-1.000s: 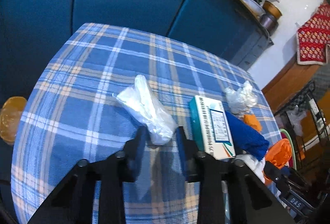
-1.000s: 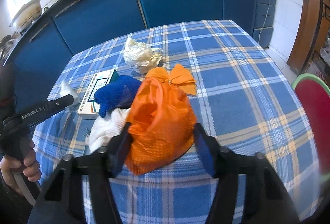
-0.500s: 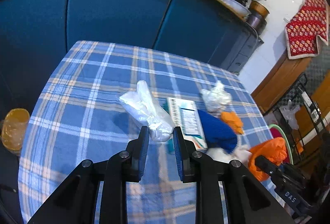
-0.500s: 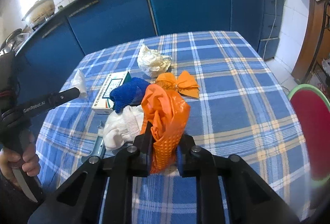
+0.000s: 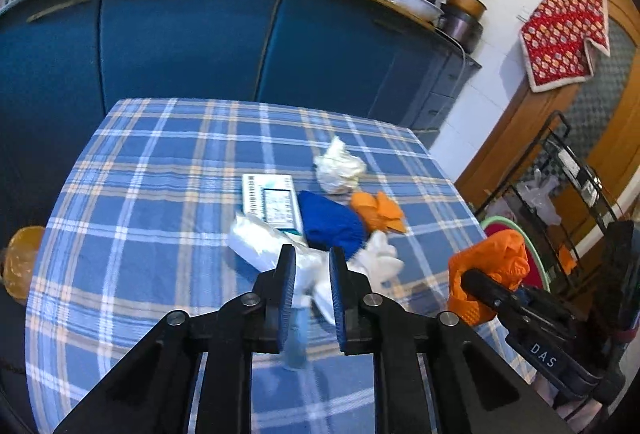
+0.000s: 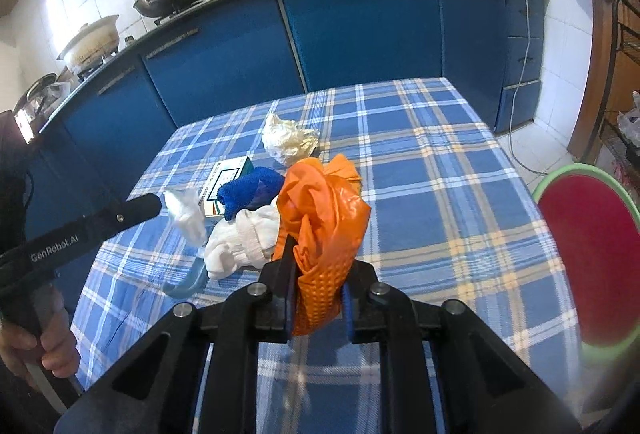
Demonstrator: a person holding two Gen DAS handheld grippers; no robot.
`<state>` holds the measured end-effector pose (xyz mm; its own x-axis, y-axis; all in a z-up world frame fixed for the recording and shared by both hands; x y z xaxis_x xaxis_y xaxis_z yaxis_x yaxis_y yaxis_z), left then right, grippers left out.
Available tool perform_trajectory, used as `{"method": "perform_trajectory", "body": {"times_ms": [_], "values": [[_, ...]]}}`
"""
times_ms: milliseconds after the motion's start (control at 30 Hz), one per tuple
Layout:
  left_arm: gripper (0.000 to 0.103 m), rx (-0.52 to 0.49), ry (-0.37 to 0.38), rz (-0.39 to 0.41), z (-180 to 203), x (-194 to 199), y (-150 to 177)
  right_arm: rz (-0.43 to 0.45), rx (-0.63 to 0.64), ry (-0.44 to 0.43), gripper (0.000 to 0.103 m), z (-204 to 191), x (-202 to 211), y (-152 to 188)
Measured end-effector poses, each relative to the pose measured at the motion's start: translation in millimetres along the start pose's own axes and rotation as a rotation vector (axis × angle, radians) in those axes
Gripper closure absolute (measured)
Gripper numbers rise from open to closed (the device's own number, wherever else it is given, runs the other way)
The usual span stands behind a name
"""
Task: Collect trash
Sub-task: 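Carry the plastic bag and orange mesh bag over the red bucket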
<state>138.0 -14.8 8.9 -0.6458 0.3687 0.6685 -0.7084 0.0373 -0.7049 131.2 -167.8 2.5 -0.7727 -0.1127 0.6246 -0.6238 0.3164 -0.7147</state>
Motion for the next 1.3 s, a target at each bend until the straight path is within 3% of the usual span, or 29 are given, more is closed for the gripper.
{"method": "perform_trajectory", "body": {"times_ms": [200, 400, 433, 500, 567, 700, 1200, 1300], "values": [[0.09, -0.008, -0.006, -0.008, 9, 0, 4, 0.017, -0.016, -0.003, 0.083, 11, 13, 1], [0.086, 0.006, -0.067, -0.021, -7, 5, 7, 0.03, -0.033, -0.009, 0.083, 22, 22, 3], [0.084, 0.015, -0.076, -0.025, -11, 5, 8, 0.029, -0.039, -0.012, 0.083, 23, 23, 4], [0.064, 0.03, -0.096, -0.031, -18, 4, 8, 0.026, -0.048, -0.014, 0.083, 25, 22, 6], [0.051, 0.045, -0.111, -0.031, -24, 2, 8, 0.022, -0.055, -0.019, 0.083, 28, 21, 8], [0.043, 0.047, -0.135, -0.047, -30, -10, 3, 0.017, -0.066, -0.025, 0.083, 31, 21, 9], [0.043, 0.158, -0.092, -0.115, -25, -64, -2, 0.014, -0.093, -0.012, 0.083, 46, 23, 11], [0.053, 0.183, -0.069, -0.11, -27, -64, 3, 0.012, -0.101, -0.015, 0.083, 48, 22, 11]]}}
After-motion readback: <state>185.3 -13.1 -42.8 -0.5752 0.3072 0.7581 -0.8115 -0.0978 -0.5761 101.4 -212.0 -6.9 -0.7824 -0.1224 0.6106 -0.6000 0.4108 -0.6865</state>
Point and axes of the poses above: each gripper's, at about its wrist camera, not at the fingertips, and x roughly against the way its jaws point, z to its right, y to its underside, the point moved 6 cm from there along -x, roughly the way its jaws point, and after that the axes turned 4 degrees about -x, right-handed, at the moved point
